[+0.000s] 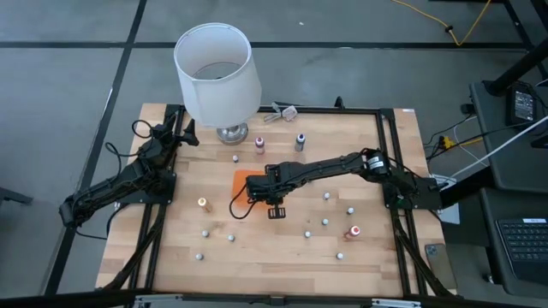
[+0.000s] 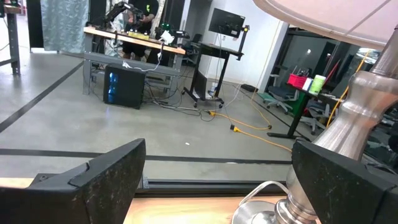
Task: Pick & Place food coloring
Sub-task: Put the small purple food coloring bottle into the orange bin
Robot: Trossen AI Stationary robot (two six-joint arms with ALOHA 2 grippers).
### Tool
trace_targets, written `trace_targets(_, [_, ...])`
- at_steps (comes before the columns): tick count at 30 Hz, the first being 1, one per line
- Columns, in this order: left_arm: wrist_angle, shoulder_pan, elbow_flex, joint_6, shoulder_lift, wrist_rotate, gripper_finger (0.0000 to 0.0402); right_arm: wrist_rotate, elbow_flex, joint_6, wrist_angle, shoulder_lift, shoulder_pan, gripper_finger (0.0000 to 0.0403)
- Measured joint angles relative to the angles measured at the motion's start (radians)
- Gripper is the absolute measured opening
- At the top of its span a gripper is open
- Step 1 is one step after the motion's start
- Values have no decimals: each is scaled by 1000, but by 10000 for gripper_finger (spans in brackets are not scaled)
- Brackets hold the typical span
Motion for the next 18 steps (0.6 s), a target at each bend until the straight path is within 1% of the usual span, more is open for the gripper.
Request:
trace_targets(9, [0, 0, 0, 0, 0, 0, 391, -8, -80, -1, 25, 0, -16, 73])
trace_targets(13, [0, 0, 0, 0, 0, 0, 391, -8, -84, -3, 40, 0, -16, 73])
trace_targets(18, [0, 0, 0, 0, 0, 0, 391, -34, -84, -5, 56, 0, -16, 73])
